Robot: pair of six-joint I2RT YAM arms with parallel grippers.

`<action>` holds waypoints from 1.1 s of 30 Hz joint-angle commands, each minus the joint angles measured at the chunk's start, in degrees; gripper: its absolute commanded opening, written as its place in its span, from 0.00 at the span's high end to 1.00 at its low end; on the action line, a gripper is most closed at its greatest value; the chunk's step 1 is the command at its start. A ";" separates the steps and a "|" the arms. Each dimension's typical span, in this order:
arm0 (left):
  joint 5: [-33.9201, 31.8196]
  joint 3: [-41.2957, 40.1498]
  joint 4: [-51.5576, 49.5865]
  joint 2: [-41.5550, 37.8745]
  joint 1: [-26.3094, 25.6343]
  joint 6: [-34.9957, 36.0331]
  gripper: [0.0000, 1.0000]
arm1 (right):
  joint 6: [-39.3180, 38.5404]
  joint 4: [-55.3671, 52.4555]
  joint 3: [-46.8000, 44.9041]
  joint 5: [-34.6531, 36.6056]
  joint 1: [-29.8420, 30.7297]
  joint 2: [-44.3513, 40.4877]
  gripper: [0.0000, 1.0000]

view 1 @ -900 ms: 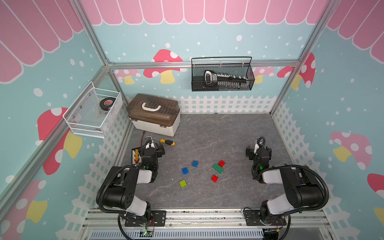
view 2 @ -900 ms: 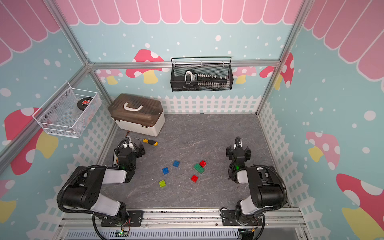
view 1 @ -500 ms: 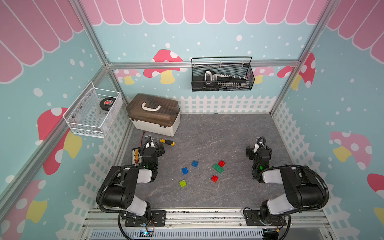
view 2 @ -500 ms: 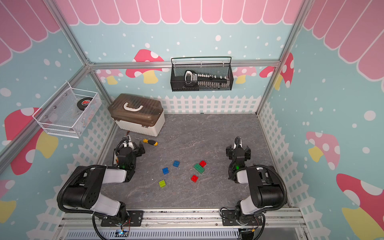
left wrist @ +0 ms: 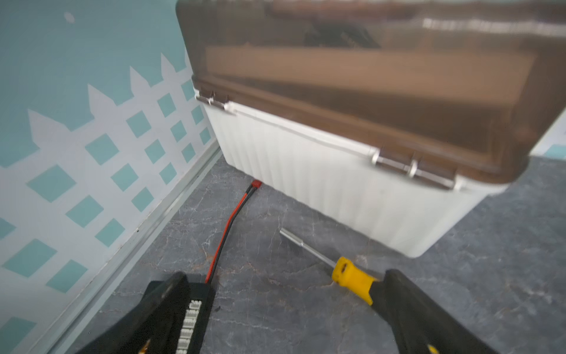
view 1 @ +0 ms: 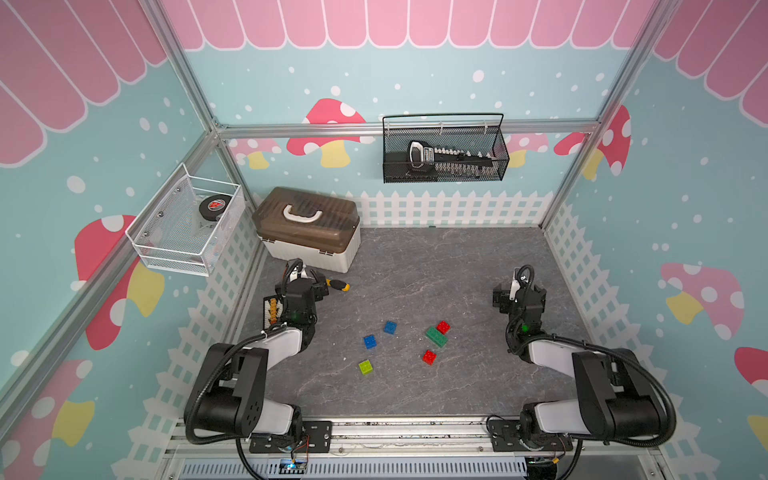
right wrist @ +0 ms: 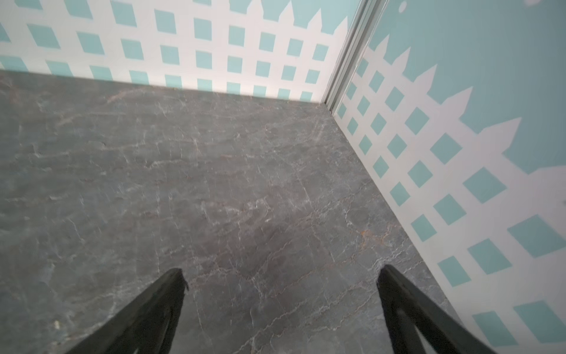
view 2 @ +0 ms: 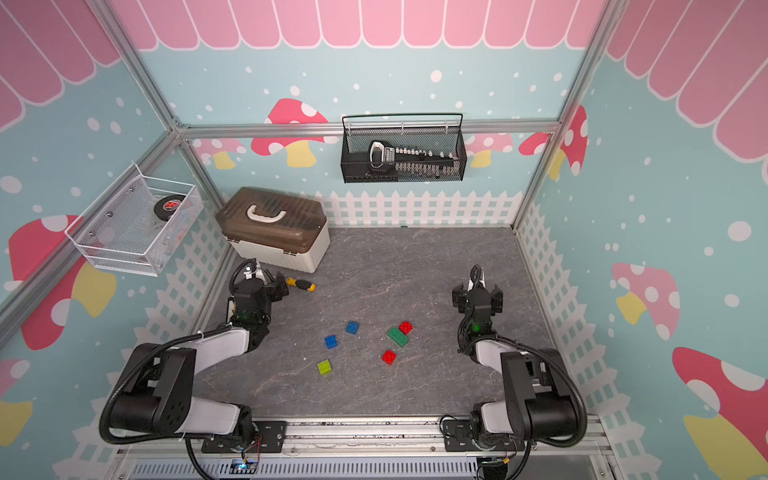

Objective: Assemble the letter y with lego
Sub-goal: Pick up the lego brick from the center of the board.

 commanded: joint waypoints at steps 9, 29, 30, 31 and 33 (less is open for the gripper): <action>17.96 10.64 -36.67 -8.48 -0.54 -31.73 0.20 | 28.02 -23.14 10.64 -33.37 0.32 -8.29 0.12; 35.00 0.37 -48.21 -4.09 -13.78 -35.76 0.66 | 4.65 -52.12 35.60 -36.91 31.47 18.70 0.29; 35.61 0.33 -47.90 -2.78 -14.38 -35.79 0.67 | 4.06 -52.35 36.76 -37.47 32.02 20.28 0.30; 35.58 0.32 -47.60 -1.77 -14.91 -35.76 0.68 | 3.66 -52.79 37.92 -37.97 32.43 21.85 0.30; 36.11 0.13 -46.93 -0.05 -15.77 -35.96 0.70 | 3.10 -53.15 39.75 -39.29 33.11 24.41 0.31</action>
